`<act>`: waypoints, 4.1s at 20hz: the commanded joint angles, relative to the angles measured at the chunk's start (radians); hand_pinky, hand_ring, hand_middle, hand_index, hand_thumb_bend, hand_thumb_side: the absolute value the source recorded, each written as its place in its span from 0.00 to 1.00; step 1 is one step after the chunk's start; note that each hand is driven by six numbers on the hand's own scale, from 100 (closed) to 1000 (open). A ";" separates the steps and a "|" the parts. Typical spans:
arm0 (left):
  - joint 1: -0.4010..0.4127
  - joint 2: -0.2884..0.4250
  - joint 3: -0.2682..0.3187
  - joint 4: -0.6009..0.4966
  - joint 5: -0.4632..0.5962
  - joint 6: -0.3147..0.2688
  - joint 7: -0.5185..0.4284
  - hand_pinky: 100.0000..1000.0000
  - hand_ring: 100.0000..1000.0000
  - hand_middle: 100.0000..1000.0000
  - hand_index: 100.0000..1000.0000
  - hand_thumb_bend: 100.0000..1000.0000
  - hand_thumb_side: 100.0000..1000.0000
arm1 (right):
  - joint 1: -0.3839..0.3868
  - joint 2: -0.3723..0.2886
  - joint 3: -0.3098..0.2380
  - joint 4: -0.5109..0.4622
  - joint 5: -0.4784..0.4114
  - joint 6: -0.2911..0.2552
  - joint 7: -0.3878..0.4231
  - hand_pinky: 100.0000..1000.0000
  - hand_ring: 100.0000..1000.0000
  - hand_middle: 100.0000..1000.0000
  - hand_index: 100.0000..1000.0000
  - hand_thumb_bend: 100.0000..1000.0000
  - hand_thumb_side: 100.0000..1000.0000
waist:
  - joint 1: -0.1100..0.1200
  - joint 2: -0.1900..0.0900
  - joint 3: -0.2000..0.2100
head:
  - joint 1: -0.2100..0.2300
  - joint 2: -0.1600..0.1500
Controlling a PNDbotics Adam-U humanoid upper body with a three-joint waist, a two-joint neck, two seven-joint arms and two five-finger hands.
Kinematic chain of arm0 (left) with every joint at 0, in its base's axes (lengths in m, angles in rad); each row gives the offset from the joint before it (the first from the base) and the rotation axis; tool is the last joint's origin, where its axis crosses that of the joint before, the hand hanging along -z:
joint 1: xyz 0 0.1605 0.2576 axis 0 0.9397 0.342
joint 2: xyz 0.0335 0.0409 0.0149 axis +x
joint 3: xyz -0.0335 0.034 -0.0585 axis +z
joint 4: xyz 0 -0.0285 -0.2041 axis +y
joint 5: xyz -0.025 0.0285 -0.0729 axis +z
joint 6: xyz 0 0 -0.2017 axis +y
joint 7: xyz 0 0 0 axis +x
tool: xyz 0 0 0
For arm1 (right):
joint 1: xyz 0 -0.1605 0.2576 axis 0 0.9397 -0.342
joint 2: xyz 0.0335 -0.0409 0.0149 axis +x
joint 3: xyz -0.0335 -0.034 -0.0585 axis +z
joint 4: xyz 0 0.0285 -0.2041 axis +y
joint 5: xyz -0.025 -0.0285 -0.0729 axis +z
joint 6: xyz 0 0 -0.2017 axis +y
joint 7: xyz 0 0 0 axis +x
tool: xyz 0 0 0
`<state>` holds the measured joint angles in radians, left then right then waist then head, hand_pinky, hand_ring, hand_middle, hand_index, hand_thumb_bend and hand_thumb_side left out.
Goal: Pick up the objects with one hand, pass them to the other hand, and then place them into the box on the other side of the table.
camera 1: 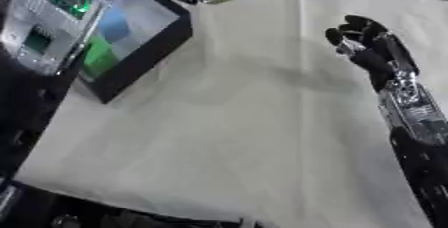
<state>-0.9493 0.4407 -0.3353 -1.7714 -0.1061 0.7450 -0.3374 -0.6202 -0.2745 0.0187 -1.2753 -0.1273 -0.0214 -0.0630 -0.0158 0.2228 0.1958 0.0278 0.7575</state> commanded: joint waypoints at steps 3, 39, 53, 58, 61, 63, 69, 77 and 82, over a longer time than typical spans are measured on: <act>-0.002 0.065 0.029 0.026 0.008 0.003 -0.003 0.51 0.35 0.21 0.28 0.31 0.00 | -0.031 -0.057 -0.022 -0.050 -0.044 -0.010 -0.024 0.64 0.77 0.68 0.78 0.67 0.31 | 0.006 -0.017 -0.004 | 0.012 0.003; 0.124 0.253 0.188 0.287 0.018 -0.033 0.140 0.53 0.37 0.23 0.28 0.33 0.00 | -0.055 -0.106 -0.035 -0.297 -0.089 -0.025 -0.042 0.65 0.77 0.68 0.79 0.69 0.25 | -0.038 0.023 -0.048 | 0.139 -0.109; 0.136 0.288 0.200 0.361 -0.083 -0.100 0.175 0.71 0.54 0.43 0.51 0.40 0.00 | -0.060 -0.117 -0.037 -0.354 -0.081 -0.022 -0.041 0.68 0.78 0.68 0.79 0.71 0.23 | -0.052 0.043 -0.077 | 0.167 -0.116; 0.144 0.296 0.199 0.403 -0.175 -0.140 0.152 0.79 0.68 0.55 0.65 0.74 0.23 | -0.057 -0.119 -0.038 -0.365 -0.082 -0.022 -0.040 0.68 0.78 0.68 0.79 0.71 0.23 | -0.052 0.043 -0.083 | 0.152 -0.111; 0.146 0.303 0.199 0.413 -0.229 -0.159 0.164 0.84 0.72 0.59 0.69 0.82 0.34 | -0.057 -0.119 -0.038 -0.368 -0.082 -0.022 -0.042 0.68 0.78 0.68 0.79 0.72 0.23 | -0.051 0.043 -0.083 | 0.149 -0.111; 0.147 0.307 0.201 0.413 -0.264 -0.176 0.177 0.84 0.72 0.59 0.69 0.82 0.38 | -0.058 -0.120 -0.039 -0.370 -0.083 -0.022 -0.044 0.68 0.78 0.68 0.79 0.72 0.23 | -0.051 0.043 -0.083 | 0.147 -0.100; 0.157 0.307 0.225 0.398 -0.369 -0.192 0.182 0.84 0.72 0.59 0.69 0.82 0.38 | -0.056 -0.121 -0.038 -0.386 -0.084 -0.024 -0.048 0.68 0.78 0.68 0.79 0.72 0.22 | -0.050 0.043 -0.082 | 0.134 -0.080; 0.203 0.313 0.415 0.209 -0.295 -0.300 0.288 0.72 0.62 0.61 0.74 0.11 0.61 | -0.017 -0.137 -0.046 -0.468 -0.086 -0.048 -0.051 0.68 0.78 0.70 0.80 0.59 0.15 | -0.059 0.039 -0.069 | -0.044 -0.109; 0.337 0.251 0.504 0.072 -0.211 -0.384 0.373 0.75 0.64 0.62 0.76 0.11 0.79 | 0.027 -0.149 -0.063 -0.497 -0.112 -0.047 -0.087 0.67 0.78 0.70 0.80 0.55 0.07 | -0.065 0.015 -0.060 | -0.101 -0.120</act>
<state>-0.6044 0.6826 0.1377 -1.6534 -0.3378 0.3814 0.0158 -0.5838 -0.3876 -0.0307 -1.7443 -0.2293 -0.0672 -0.1399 -0.0870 0.2617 0.1373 -0.0582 0.6527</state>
